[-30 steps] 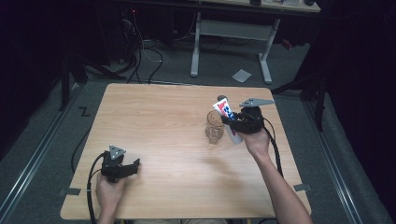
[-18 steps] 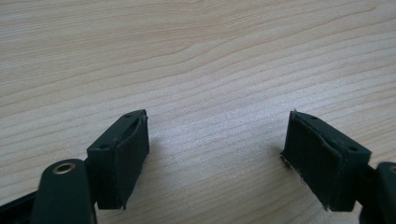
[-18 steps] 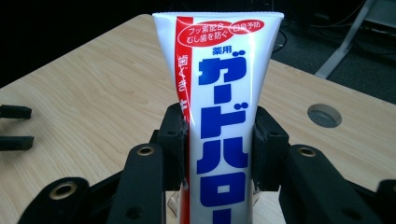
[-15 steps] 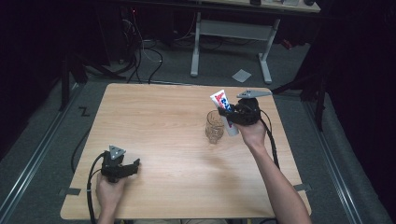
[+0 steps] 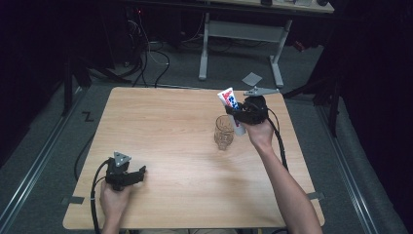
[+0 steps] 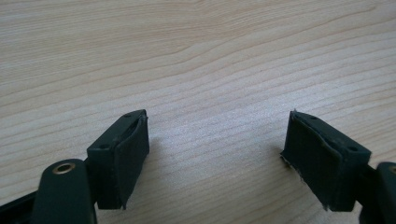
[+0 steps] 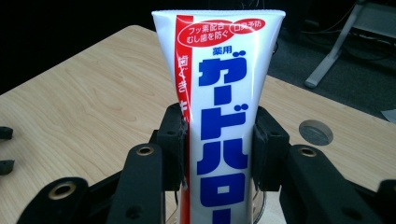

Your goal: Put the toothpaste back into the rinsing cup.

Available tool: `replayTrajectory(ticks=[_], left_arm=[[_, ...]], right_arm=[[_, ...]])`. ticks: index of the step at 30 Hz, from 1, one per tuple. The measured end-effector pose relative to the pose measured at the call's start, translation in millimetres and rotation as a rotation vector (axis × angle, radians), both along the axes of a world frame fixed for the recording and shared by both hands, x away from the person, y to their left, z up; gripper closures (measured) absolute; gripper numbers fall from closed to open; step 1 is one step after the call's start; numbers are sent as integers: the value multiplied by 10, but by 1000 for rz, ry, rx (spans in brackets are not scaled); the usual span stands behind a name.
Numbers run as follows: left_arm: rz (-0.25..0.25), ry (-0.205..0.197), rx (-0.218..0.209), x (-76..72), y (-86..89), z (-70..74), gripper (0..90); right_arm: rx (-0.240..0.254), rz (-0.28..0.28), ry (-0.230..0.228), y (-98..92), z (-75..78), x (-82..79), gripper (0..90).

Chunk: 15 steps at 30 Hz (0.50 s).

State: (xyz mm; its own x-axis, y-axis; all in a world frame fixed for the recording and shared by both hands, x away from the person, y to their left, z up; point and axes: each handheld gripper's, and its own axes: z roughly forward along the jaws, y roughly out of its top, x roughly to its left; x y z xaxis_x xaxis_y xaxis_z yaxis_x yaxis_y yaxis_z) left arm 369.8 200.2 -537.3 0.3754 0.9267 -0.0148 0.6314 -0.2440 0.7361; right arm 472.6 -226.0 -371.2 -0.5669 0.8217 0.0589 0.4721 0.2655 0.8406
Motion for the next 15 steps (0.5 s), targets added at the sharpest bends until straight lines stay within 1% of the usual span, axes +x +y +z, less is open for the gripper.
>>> replayTrajectory(ticks=[3,6,10,15], left_arm=[[0,0,0,0,0,0,225],[0,0,0,0,0,0,225],[0,0,0,0,0,0,225],[0,0,0,0,0,0,225]], right_arm=[[-1,-4,3,24,-4,41,623],[2,-9,-3,59,-16,81,623],[-1,-15,4,92,-38,127,624],[-1,-25,-8,123,-44,175,623]])
